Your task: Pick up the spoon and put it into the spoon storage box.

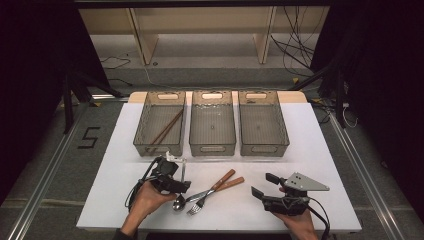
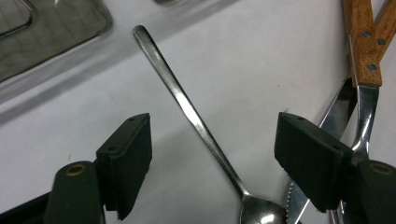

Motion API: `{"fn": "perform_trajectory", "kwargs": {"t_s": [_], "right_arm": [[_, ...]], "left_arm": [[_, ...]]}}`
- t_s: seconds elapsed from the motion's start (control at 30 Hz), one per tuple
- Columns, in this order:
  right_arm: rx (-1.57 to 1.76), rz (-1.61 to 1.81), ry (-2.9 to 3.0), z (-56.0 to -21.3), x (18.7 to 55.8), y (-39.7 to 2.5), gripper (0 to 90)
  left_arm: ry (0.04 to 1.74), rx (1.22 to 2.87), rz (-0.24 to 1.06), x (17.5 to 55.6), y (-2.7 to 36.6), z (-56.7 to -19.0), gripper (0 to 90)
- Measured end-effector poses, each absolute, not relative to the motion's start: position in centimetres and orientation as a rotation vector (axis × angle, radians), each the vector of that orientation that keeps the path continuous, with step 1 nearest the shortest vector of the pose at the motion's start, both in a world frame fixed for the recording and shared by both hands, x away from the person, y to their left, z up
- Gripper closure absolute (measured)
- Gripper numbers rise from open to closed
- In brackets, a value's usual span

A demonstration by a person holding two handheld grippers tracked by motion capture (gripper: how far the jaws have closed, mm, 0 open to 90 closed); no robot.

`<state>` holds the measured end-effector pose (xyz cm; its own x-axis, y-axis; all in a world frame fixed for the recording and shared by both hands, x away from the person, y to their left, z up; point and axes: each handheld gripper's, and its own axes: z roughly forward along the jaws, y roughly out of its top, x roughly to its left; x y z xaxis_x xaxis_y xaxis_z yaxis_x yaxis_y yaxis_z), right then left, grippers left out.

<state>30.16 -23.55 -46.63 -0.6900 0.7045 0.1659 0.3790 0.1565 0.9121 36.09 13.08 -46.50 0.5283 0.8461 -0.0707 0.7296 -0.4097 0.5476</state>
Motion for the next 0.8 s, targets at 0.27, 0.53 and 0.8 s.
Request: {"fn": "perform_trajectory", "kwargs": {"t_s": [0.27, 0.53, 0.8], "right_arm": [[1.04, 1.542, 2.14, -46.6, 30.0, -23.6, 27.1], [1.033, 1.537, 2.144, -46.6, 30.0, -23.3, 27.1], [1.026, 1.531, 2.15, -46.5, 29.9, -23.2, 27.1]], "left_arm": [[1.283, 2.25, 0.289, 36.0, 12.6, -46.9, 34.7], [1.27, 2.29, 0.29, 35.5, 12.1, -47.5, 45.2], [1.258, 2.331, 0.326, 35.1, 11.8, -47.8, 53.1]]}}
